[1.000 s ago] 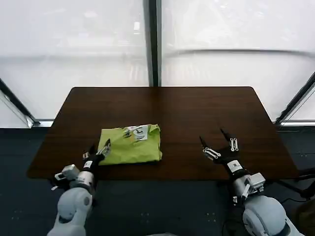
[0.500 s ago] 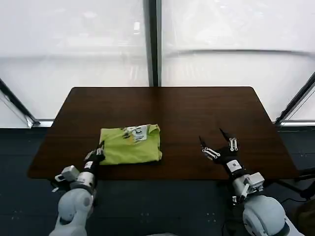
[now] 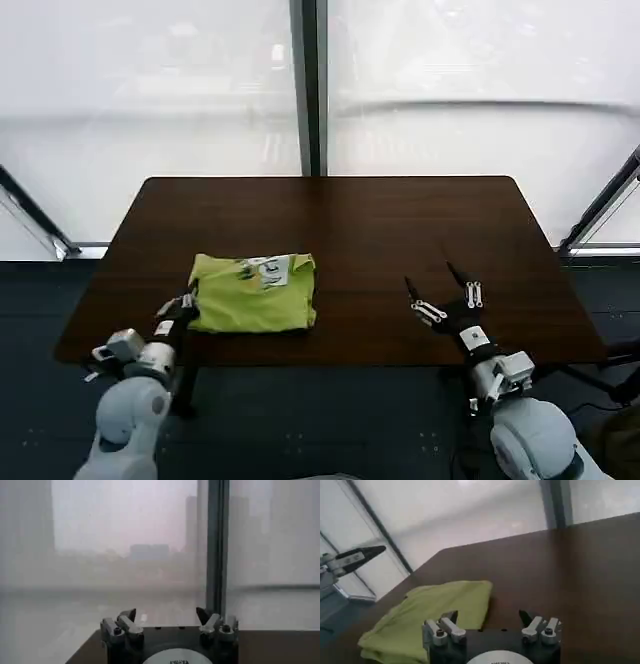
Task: Fold and organize the clothes.
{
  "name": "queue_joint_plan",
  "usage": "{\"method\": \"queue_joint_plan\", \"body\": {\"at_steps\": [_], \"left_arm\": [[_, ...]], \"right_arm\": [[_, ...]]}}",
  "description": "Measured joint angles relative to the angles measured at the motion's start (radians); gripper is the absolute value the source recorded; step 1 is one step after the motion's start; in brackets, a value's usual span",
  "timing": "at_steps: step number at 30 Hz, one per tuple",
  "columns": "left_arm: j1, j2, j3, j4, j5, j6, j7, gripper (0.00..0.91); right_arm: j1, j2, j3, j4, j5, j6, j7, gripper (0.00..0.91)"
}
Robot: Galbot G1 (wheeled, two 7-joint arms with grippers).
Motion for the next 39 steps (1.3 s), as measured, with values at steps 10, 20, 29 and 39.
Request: {"method": "queue_joint_plan", "body": {"at_steps": [10, 20, 29, 39], "left_arm": [[-0.003, -0.008, -0.012, -0.029, -0.046, 0.034, 0.005, 0.000], [0.000, 0.151, -0.100, -0.061, 0.014, 0.047, 0.017, 0.000], [0.085, 0.391, -0.319, -0.148, 0.046, 0.093, -0.005, 0.000], [0.021, 0.387, -0.228, -0.342, -0.219, 0.228, -0.204, 0.000]], "right_arm": [[-0.002, 0.004, 0.001, -0.002, -0.005, -0.001, 0.005, 0.878], [0.028, 0.028, -0.033, -0.031, -0.023, 0.008, 0.015, 0.878], [0.117, 0.058, -0.110, -0.075, -0.024, 0.020, 0.020, 0.878], [0.098, 0.071, -0.084, -0.067, -0.031, 0.021, 0.027, 0.878]]}}
